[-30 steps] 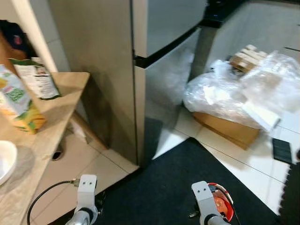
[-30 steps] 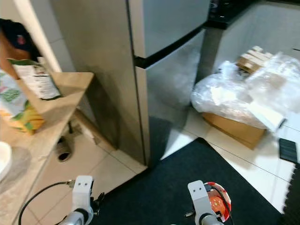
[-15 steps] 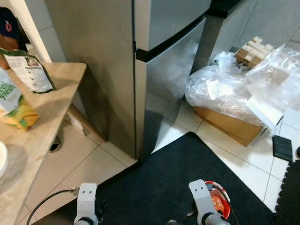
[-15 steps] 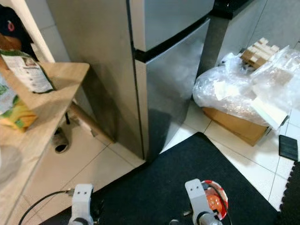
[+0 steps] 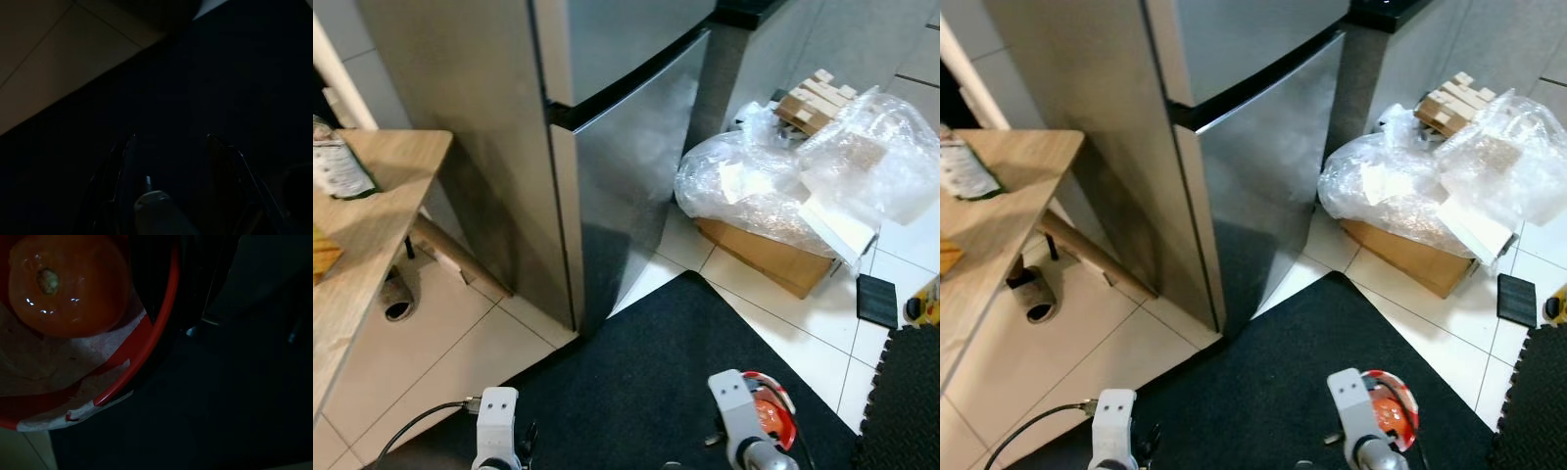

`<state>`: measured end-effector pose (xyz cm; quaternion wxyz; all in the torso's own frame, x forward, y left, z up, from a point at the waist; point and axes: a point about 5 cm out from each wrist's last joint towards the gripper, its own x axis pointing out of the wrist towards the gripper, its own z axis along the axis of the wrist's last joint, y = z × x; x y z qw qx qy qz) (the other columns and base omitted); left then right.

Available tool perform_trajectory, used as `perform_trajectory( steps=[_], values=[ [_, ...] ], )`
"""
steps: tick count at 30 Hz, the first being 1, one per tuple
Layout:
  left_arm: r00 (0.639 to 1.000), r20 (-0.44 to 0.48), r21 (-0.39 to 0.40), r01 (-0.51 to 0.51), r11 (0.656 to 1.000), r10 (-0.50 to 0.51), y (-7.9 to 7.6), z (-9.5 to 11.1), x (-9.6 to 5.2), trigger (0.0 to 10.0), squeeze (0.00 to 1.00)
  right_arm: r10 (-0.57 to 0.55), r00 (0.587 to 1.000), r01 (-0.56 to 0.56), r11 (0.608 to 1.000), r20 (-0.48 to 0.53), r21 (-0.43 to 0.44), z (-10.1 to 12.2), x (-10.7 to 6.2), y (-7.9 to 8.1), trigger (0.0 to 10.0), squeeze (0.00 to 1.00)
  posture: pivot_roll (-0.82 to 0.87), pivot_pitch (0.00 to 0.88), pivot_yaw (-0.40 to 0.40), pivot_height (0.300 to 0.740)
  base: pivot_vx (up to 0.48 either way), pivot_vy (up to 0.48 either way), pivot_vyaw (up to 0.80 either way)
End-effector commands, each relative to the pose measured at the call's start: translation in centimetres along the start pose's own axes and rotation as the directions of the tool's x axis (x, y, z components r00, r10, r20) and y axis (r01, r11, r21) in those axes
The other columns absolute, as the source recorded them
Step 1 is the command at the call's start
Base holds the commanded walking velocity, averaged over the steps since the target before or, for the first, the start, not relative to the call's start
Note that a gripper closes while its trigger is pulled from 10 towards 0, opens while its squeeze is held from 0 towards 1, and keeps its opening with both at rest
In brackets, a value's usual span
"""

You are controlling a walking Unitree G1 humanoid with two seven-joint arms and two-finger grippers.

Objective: Restocking fridge

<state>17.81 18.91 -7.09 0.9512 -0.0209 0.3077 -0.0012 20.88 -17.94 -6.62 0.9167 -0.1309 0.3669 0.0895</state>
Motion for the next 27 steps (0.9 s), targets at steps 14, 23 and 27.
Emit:
perform_trajectory(
  steps=[14,23,27],
  values=[
    [1.0,-0.015,0.037,-0.01,0.999,0.011,0.7,0.5,0.3,10.0,0.0,-0.021,0.998,0.023,0.999,-0.062,0.041,-2.1,-0.7,0.1,10.0,0.0,-0.13,0.1,0.015,0.74,0.0,0.0,0.0],
    [0.999,-0.034,0.028,0.007,1.0,-0.006,0.7,0.5,0.4,10.0,0.0,-0.02,0.998,0.023,0.999,-0.066,0.045,-2.4,-0.8,0.3,10.0,0.0,-0.12,0.1,0.021,0.74,0.0,0.0,0.0],
    [0.999,-0.038,0.029,0.009,1.0,-0.008,0.9,0.4,0.4,10.0,0.0,-0.024,0.998,0.027,0.998,-0.059,0.054,-2.2,-0.7,0.3,10.0,0.0,-0.12,0.095,0.018,0.74,0.205,0.0,0.0]
  ],
)
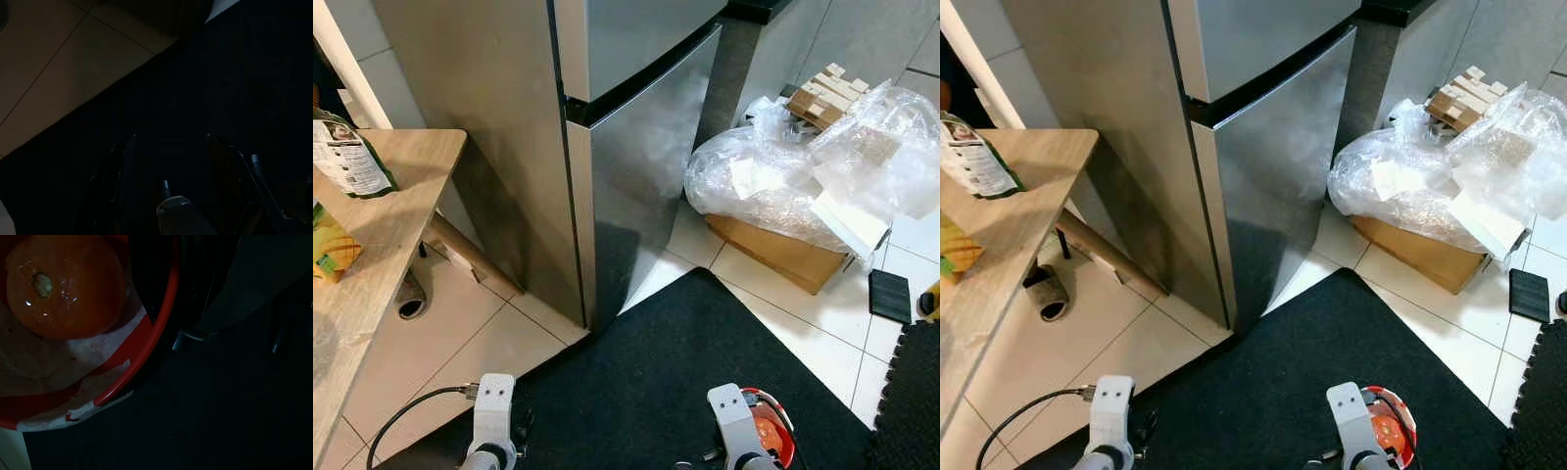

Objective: Restocking fridge

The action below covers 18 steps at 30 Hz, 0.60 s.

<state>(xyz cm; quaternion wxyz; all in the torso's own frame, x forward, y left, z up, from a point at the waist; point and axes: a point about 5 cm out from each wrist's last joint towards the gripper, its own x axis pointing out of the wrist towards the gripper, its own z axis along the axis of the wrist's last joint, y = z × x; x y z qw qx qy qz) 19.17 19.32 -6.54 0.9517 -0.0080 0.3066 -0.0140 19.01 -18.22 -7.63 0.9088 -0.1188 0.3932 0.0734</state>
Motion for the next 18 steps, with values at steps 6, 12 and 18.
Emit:
perform_trajectory(
  steps=[6,12,18],
  values=[
    [0.999,-0.036,-0.008,-0.013,1.0,0.012,1.03,-0.84,-0.56,10.0,0.0,-0.012,1.0,0.012,1.0,0.006,0.016,0.21,0.07,0.0,10.0,0.0,-0.12,0.092,0.019,0.74,0.298,0.0,0.0],
    [0.999,-0.031,-0.008,-0.005,1.0,0.005,1.05,-0.75,-0.53,10.0,0.0,-0.012,1.0,0.012,1.0,0.012,0.014,0.41,0.12,-0.05,10.0,0.0,-0.12,0.093,0.02,0.74,0.295,0.0,0.0],
    [1.0,-0.015,-0.009,0.008,1.0,-0.008,0.48,-0.46,-0.33,10.0,0.0,-0.014,1.0,0.014,1.0,0.004,0.012,-0.01,-0.03,-0.17,10.0,0.0,-0.12,0.09,0.021,0.74,0.297,0.0,0.0]
  ],
)
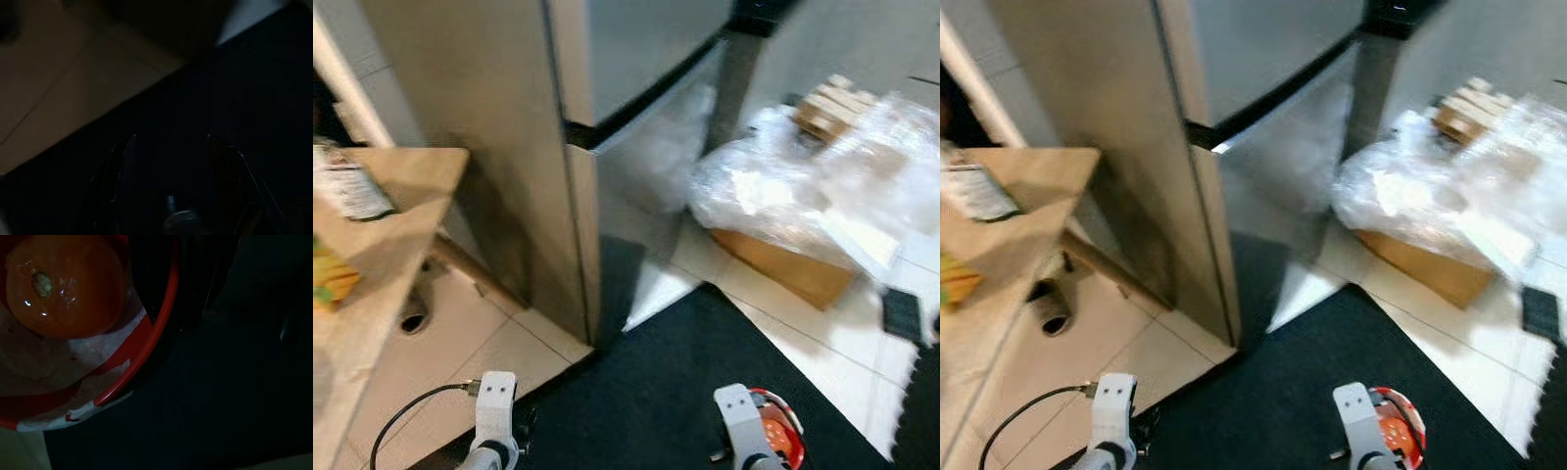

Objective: Restocking fridge

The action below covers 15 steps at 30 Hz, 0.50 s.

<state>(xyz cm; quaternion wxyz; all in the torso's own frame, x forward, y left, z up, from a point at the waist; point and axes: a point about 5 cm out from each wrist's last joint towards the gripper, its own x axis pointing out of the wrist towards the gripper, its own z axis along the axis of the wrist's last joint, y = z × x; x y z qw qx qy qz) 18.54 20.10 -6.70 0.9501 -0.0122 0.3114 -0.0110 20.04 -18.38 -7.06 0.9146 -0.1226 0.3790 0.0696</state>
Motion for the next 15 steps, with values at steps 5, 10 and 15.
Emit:
perform_trajectory(
  steps=[5,10,15],
  values=[
    [1.0,0.0,0.004,0.016,1.0,-0.016,-0.44,0.0,0.08,10.0,0.0,0.0,1.0,0.0,1.0,-0.028,0.015,-1.17,-0.38,0.31,10.0,0.0,-0.13,0.089,0.022,0.74,0.286,0.0,0.0],
    [1.0,0.013,0.008,0.024,1.0,-0.024,-0.58,0.21,0.15,10.0,0.0,0.001,1.0,-0.001,1.0,-0.028,0.015,-1.19,-0.39,0.36,10.0,0.0,-0.13,0.087,0.023,0.74,0.285,0.0,0.0],
    [0.997,0.047,0.008,0.054,0.998,-0.055,-0.99,0.66,0.26,10.0,0.0,0.005,0.999,-0.005,1.0,-0.032,-0.003,-1.18,-0.37,0.35,10.0,0.0,-0.13,0.086,0.023,0.74,0.106,0.0,0.0]
  ],
)
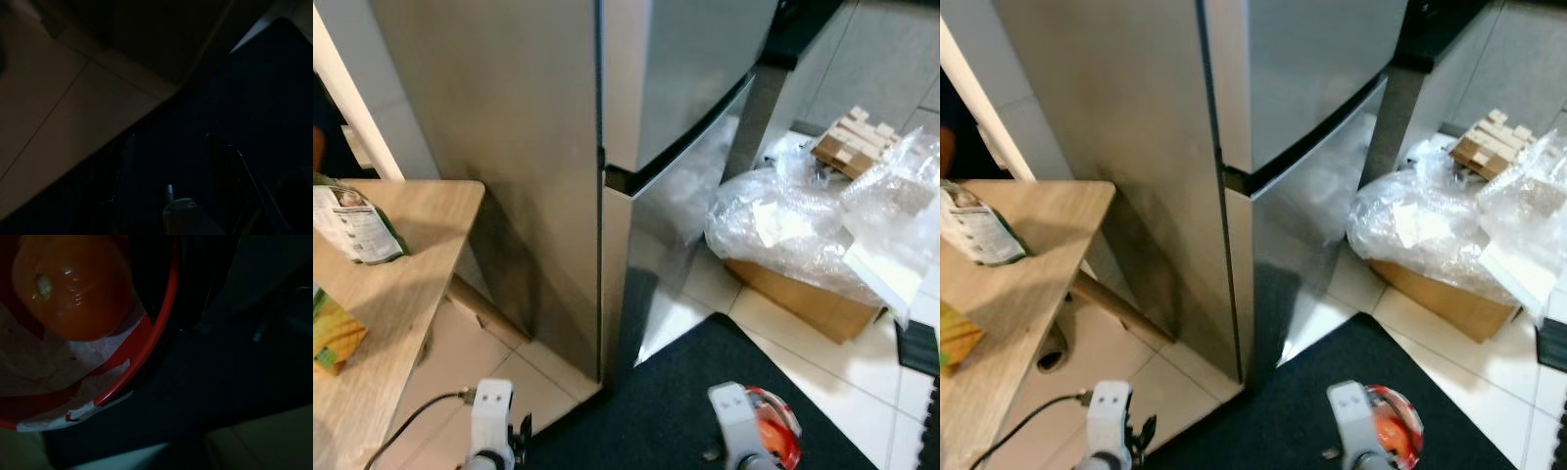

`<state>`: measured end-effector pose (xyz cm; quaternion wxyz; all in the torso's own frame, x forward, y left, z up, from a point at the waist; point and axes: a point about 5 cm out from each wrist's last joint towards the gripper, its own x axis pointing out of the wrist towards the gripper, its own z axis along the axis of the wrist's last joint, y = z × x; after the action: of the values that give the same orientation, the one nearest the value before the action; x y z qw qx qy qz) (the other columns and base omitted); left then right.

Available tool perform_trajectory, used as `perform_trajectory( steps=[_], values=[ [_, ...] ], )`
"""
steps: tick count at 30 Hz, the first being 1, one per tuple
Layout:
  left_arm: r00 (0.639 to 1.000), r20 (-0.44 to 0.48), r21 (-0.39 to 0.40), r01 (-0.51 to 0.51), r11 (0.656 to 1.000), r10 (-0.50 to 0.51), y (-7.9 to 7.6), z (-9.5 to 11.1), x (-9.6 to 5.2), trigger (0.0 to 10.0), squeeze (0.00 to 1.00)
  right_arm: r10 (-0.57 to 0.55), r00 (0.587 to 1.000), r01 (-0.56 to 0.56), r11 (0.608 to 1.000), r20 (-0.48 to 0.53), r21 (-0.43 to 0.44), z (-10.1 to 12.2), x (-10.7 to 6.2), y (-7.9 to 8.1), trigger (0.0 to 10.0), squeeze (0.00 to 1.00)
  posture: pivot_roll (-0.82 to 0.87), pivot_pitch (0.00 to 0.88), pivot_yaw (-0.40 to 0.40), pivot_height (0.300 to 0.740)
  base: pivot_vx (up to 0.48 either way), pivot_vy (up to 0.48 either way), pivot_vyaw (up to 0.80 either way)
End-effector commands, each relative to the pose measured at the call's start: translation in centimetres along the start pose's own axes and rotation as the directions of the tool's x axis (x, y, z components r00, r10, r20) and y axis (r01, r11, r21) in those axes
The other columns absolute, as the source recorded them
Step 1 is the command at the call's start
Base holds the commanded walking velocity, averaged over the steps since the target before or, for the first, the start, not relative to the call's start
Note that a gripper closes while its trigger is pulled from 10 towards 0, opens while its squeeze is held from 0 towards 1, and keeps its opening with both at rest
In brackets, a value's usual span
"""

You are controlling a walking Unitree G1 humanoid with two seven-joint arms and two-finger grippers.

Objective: Restocking fridge

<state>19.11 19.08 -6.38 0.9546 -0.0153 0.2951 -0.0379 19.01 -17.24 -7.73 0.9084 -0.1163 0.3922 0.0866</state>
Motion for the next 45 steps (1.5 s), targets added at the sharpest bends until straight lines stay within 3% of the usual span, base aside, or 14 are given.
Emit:
perform_trajectory(
  steps=[1,16,29,45],
  values=[
    [1.0,0.015,0.004,0.011,1.0,-0.011,-0.1,0.1,0.0,10.0,0.0,-0.035,0.999,0.035,0.999,-0.008,-0.001,-0.3,-0.2,-1.1,10.0,0.0,-0.13,0.086,0.024,0.74,0.0,0.0,0.0],
    [0.996,0.02,0.042,0.082,0.996,-0.083,-1.1,0.1,0.0,10.0,0.0,-0.046,0.999,0.047,0.999,-0.02,0.008,-0.9,-0.4,-1.3,10.0,0.0,-0.13,0.099,0.019,0.74,0.0,0.0,0.0],
    [0.997,0.018,0.044,0.069,0.997,-0.07,-1.1,0.2,0.1,10.0,0.0,-0.056,0.998,0.056,0.998,-0.026,0.026,-0.8,-0.4,-1.7,10.0,0.0,-0.14,0.1,0.015,0.74,0.0,0.0,-0.68],
    [0.999,0.036,0.068,0.021,0.997,-0.024,-0.4,0.6,0.2,10.0,0.0,-0.039,0.999,0.039,0.999,-0.008,0.02,-0.5,-0.3,-1.2,10.0,0.0,-0.13,0.1,0.017,0.74,0.0,-0.106,0.0]
  ],
)
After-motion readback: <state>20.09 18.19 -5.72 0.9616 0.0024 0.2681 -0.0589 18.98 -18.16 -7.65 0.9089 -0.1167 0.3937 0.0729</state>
